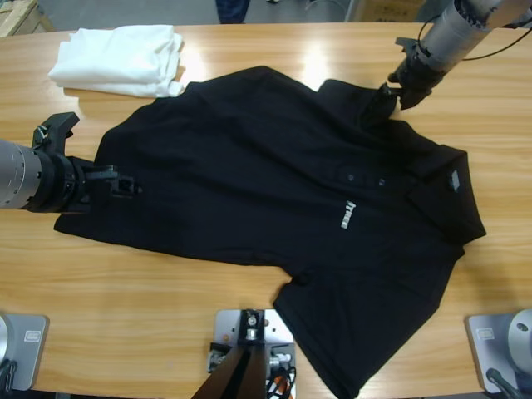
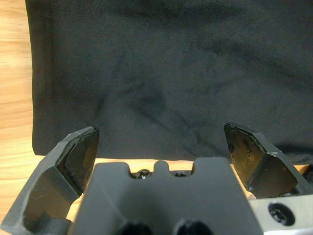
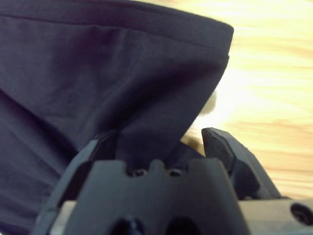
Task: Fold clothes
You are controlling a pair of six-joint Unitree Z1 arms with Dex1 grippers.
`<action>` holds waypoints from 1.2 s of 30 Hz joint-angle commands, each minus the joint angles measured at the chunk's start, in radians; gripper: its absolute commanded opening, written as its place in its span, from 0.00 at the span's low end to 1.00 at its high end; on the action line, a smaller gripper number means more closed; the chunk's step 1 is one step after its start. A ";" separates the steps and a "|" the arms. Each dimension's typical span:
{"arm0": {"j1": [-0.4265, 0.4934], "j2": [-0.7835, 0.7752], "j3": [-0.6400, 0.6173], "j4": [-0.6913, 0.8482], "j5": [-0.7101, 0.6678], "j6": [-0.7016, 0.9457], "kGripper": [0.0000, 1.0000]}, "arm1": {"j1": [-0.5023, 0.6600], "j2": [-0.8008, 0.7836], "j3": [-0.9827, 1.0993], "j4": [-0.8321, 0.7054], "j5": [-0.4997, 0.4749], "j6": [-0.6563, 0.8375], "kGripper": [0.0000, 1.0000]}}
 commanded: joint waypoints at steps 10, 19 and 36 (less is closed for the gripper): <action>-0.008 0.075 0.002 -0.013 0.012 -0.011 1.00 | -0.026 0.083 0.010 -0.061 -0.017 -0.139 0.00; -0.008 0.073 0.013 -0.011 0.013 -0.011 1.00 | -0.085 0.199 -0.420 0.058 -0.081 -0.141 0.00; -0.008 0.096 -0.017 -0.013 0.025 -0.007 1.00 | -0.190 0.202 -0.793 0.286 -0.140 -0.173 1.00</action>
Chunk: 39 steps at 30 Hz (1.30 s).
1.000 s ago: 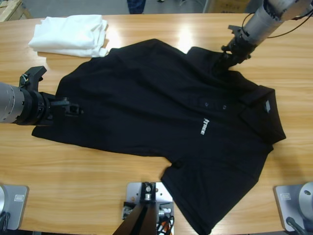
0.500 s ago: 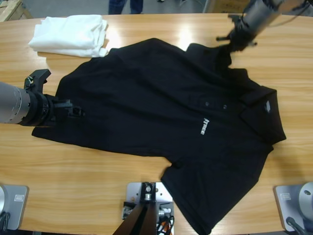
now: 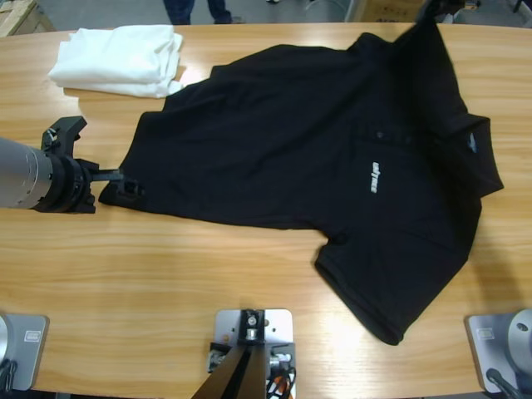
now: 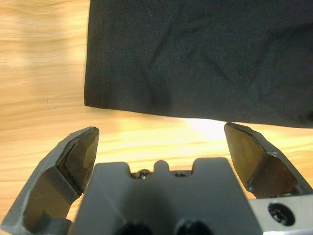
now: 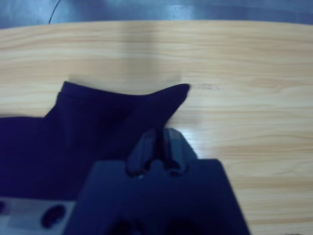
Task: Fold clothes
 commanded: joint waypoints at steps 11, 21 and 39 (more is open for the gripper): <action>-0.008 -0.172 0.123 -0.008 0.095 -0.029 1.00 | 0.222 -0.661 0.821 0.107 -0.083 0.178 1.00; -0.008 -0.276 0.223 0.013 -0.095 -0.189 1.00 | 0.529 -1.175 1.537 -0.160 -0.011 0.764 1.00; -0.146 -0.285 0.223 0.053 -0.112 -0.301 1.00 | 1.156 -1.120 1.769 -0.378 0.042 1.641 0.88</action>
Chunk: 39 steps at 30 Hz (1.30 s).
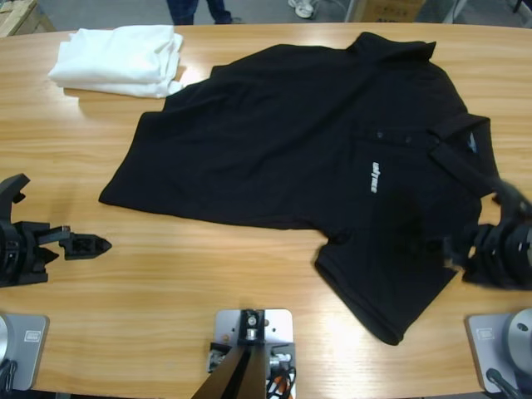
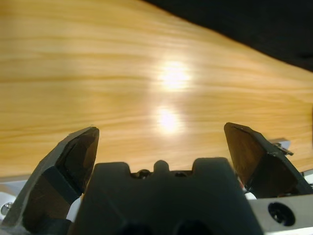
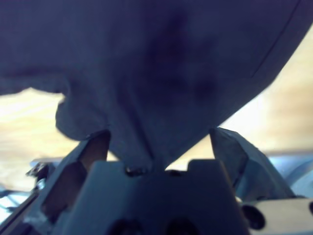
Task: Fold clothes
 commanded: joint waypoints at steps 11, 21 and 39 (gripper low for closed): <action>-0.015 0.074 -0.043 0.012 -0.005 0.090 1.00 | 0.457 0.219 0.100 -0.213 0.103 0.937 0.83; -0.015 0.117 -0.064 0.011 -0.017 0.119 1.00 | 0.457 0.132 0.147 -0.198 -0.010 0.985 0.78; -0.024 0.181 -0.040 0.006 -0.051 0.117 1.00 | 0.458 -0.044 0.230 -0.244 -0.057 1.146 0.71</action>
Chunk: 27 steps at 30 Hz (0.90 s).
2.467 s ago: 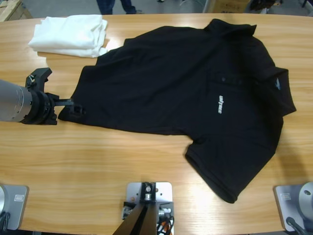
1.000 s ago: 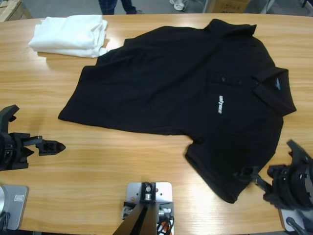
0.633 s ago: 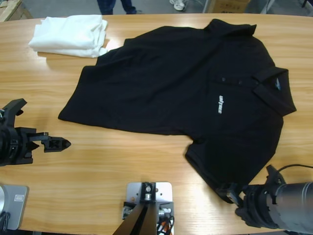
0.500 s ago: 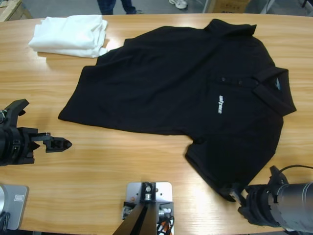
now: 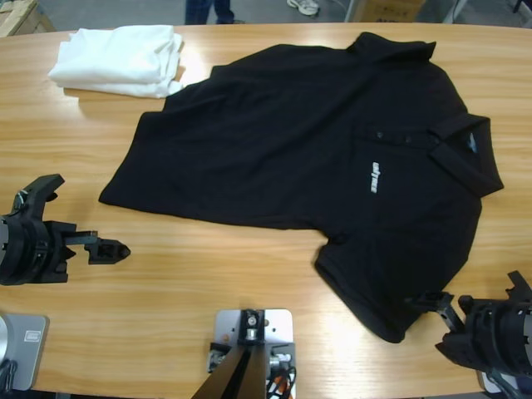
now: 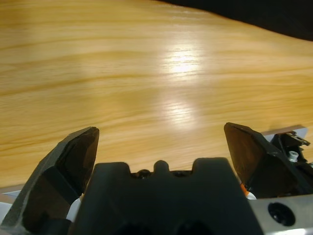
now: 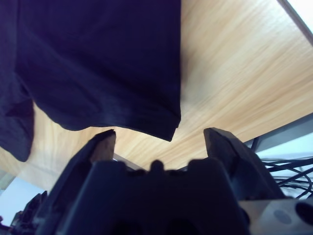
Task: Fold clothes
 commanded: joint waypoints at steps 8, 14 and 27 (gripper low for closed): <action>-0.013 0.076 0.004 -0.001 -0.012 0.002 1.00 | 0.007 0.115 0.220 -0.391 0.023 0.109 0.65; -0.013 0.076 0.006 0.000 -0.018 -0.001 1.00 | 0.008 0.160 0.286 -0.524 0.000 0.108 0.61; -0.016 0.070 0.006 0.000 -0.043 -0.014 1.00 | 0.008 0.079 0.290 -0.493 -0.085 -0.040 0.00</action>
